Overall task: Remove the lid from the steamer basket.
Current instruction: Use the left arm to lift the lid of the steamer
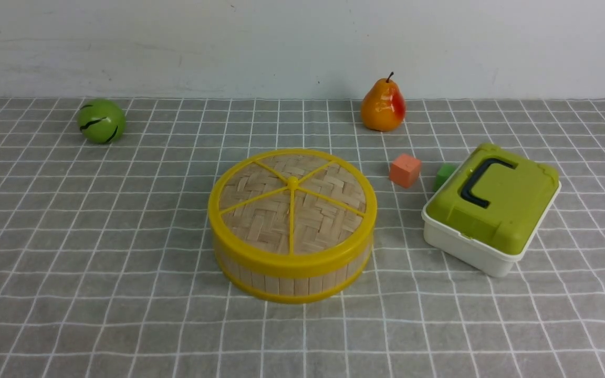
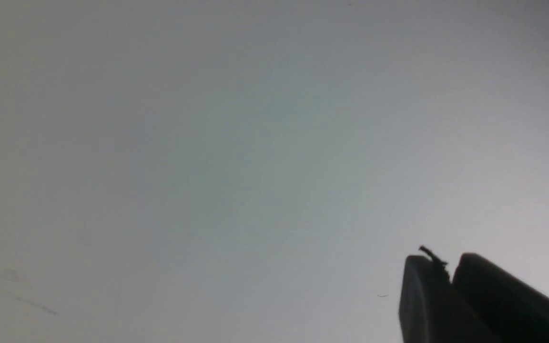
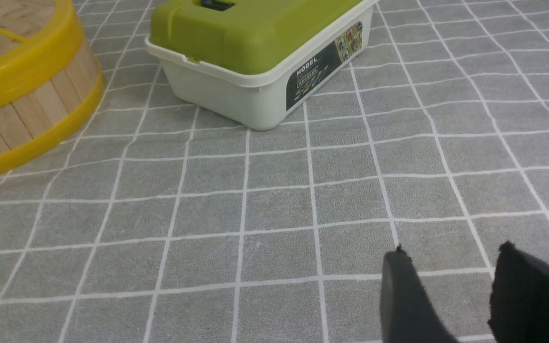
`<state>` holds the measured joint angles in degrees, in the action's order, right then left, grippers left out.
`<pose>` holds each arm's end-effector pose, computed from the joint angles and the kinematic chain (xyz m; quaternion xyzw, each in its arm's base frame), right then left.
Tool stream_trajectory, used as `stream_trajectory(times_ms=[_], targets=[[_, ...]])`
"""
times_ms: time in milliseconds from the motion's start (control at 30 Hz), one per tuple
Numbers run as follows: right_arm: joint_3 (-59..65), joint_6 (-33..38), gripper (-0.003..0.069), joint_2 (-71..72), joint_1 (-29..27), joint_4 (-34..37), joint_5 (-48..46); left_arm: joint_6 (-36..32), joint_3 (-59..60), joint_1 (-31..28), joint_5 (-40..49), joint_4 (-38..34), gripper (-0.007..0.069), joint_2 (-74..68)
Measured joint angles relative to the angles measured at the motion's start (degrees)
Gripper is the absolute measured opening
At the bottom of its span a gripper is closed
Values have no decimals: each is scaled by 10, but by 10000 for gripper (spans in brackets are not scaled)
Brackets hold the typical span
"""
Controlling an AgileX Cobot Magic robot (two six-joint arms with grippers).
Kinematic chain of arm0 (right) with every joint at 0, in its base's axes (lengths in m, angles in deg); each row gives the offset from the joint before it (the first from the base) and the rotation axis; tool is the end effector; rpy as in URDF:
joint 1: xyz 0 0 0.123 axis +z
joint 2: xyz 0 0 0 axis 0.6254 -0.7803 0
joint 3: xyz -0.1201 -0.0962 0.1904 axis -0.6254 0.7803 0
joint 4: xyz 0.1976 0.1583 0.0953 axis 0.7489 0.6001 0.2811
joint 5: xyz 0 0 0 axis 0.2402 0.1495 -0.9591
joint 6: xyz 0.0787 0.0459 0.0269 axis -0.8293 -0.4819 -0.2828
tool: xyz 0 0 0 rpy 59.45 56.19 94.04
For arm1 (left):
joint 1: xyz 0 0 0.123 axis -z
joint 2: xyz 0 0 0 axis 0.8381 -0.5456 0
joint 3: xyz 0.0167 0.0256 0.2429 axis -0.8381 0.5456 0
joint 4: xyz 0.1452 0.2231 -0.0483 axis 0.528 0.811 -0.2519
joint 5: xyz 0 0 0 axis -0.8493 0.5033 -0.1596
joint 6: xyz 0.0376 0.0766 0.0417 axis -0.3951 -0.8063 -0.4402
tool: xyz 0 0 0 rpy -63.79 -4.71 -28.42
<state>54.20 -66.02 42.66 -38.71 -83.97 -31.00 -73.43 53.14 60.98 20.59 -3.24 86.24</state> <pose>0.1152 0.0027 0.1720 0.0574 0.8068 0.0588 0.5852 0.0833 0.0015 0.3335 -0.1077 0.4202 -0.1982 0.8789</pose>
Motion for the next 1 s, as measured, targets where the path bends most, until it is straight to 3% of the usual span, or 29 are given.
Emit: stream_trajectory(times_ms=[33, 167, 333, 400, 533, 767, 933, 1000], targets=[[0, 0, 241, 0, 0, 0, 0, -40, -57, 0, 40, -2, -13, -35], [0, 0, 241, 0, 0, 0, 0, -110, -164, 0, 74, -11, -13, -142], [0, 0, 241, 0, 0, 0, 0, -126, -255, 0, 99, -16, -13, -277], [0, 0, 241, 0, 0, 0, 0, -127, -317, 0, 165, -16, -13, -343], [0, 0, 241, 0, 0, 0, 0, -116, -489, 0, 384, -32, -13, -516], [0, 0, 241, 0, 0, 0, 0, -132, -749, 2, 713, -118, -13, -769], [0, 0, 241, 0, 0, 0, 0, -125, -857, 44, 801, -98, -13, -883], [0, 0, 241, 0, 0, 0, 0, -98, -907, 96, 826, -30, -13, -939]])
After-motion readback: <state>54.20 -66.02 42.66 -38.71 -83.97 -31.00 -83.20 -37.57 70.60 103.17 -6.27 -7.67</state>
